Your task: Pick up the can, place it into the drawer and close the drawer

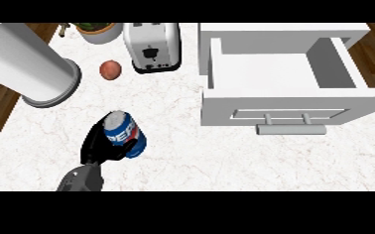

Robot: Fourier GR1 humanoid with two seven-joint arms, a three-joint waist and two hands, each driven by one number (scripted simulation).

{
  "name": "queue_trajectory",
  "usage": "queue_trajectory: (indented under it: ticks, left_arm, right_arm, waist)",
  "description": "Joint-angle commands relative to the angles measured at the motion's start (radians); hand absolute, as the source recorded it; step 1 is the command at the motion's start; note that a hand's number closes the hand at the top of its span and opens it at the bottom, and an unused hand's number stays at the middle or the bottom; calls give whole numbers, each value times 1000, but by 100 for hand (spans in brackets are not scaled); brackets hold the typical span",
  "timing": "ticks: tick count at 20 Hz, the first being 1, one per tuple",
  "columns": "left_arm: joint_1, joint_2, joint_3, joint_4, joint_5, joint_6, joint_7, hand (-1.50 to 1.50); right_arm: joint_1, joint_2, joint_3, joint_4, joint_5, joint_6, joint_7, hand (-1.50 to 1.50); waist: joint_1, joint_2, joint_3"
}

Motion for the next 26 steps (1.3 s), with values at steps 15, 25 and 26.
queue_trajectory:
  ticks: [15,25,26]
  left_arm:
    - [-79,-52,-93,-285,118,275,114,150]
    - [-166,-52,-212,-524,56,479,303,150]
    - [-156,-52,-202,-611,30,488,379,150]
  right_arm:
    - [-11,1,-33,11,-28,2,7,-150]
    - [-9,-27,-26,-55,-75,-83,68,-150]
    - [57,12,-10,-66,-67,-30,17,-150]
  waist:
    - [1,-1,0]
    - [0,0,0]
    - [0,-2,0]
